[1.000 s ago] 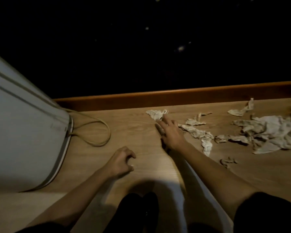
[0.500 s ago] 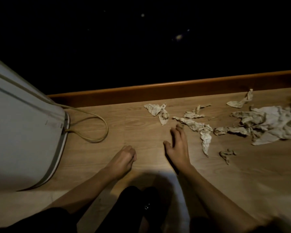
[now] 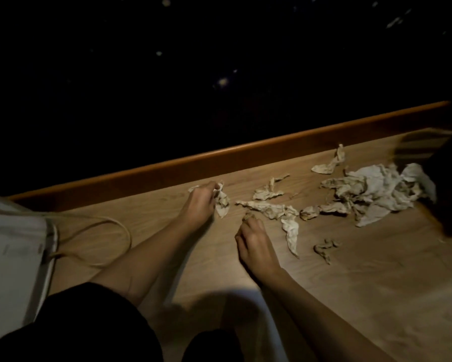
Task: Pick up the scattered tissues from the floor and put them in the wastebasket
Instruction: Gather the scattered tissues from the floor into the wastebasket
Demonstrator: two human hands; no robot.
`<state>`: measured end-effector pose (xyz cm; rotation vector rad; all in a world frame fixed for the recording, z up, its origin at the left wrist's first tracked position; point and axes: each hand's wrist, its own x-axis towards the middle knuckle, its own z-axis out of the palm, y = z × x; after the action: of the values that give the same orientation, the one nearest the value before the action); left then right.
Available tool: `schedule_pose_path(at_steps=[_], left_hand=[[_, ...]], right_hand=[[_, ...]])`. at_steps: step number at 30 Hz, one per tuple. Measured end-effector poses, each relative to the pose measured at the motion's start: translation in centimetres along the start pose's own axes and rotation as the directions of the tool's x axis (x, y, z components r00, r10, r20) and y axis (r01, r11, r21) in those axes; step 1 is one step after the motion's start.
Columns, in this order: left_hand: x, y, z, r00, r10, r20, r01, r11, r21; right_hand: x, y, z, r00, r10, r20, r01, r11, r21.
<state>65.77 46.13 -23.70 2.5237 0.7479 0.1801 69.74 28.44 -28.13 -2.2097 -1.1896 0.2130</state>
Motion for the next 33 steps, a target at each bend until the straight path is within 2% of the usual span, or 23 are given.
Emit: schedule_pose_path(at_steps=[4,7,10,13,16,19,22,27,29,33], left_hand=[[1.2,-0.5,1.5,0.999,-0.024,-0.049,0.028,0.996,0.087],[2.0,-0.8,2.2,0.985,-0.153,-0.074,0.158,0.985,0.065],[2.4,-0.3,2.6,0.966,-0.254,-0.050,0.250,0.966,-0.061],[2.2,0.6,3.1,0.978,-0.211,-0.007,0.209,0.975,-0.080],[1.9,1.4,3.0,0.978,-0.183,0.103,0.189,0.980,-0.056],[1.9,1.2,3.2,0.973,-0.162,0.162,0.161,0.987,0.023],[1.2,1.5,3.2,0.989,-0.075,0.127,0.062,0.993,0.104],[1.2,2.2,3.6,0.995,0.017,0.093,-0.020,0.999,0.031],[1.6,3.1,3.9,0.994,0.046,0.097,-0.049,0.998,0.026],[3.7,6.3,4.8,0.988,0.145,0.050,-0.143,0.989,-0.033]], right_hand=[[3.0,1.9,-2.4,0.965,0.195,-0.175,-0.205,0.978,-0.044],[5.4,3.9,-2.8,0.924,0.362,-0.123,-0.355,0.932,0.074],[7.0,5.2,-2.8,0.889,0.457,-0.011,-0.446,0.872,0.203],[7.3,5.2,-2.8,0.905,0.415,0.096,-0.426,0.869,0.251],[6.4,4.2,-2.7,0.933,0.330,0.144,-0.343,0.936,0.081],[5.0,2.9,-1.7,0.974,0.207,0.093,-0.191,0.969,-0.153],[3.5,2.0,-0.3,0.987,0.152,-0.056,-0.162,0.956,-0.243],[3.7,1.6,0.1,0.995,0.090,-0.033,-0.092,0.994,-0.056],[3.8,2.1,-1.5,0.990,0.128,-0.050,-0.129,0.992,-0.010],[2.7,5.0,-5.7,0.944,0.258,-0.206,-0.255,0.966,0.041]])
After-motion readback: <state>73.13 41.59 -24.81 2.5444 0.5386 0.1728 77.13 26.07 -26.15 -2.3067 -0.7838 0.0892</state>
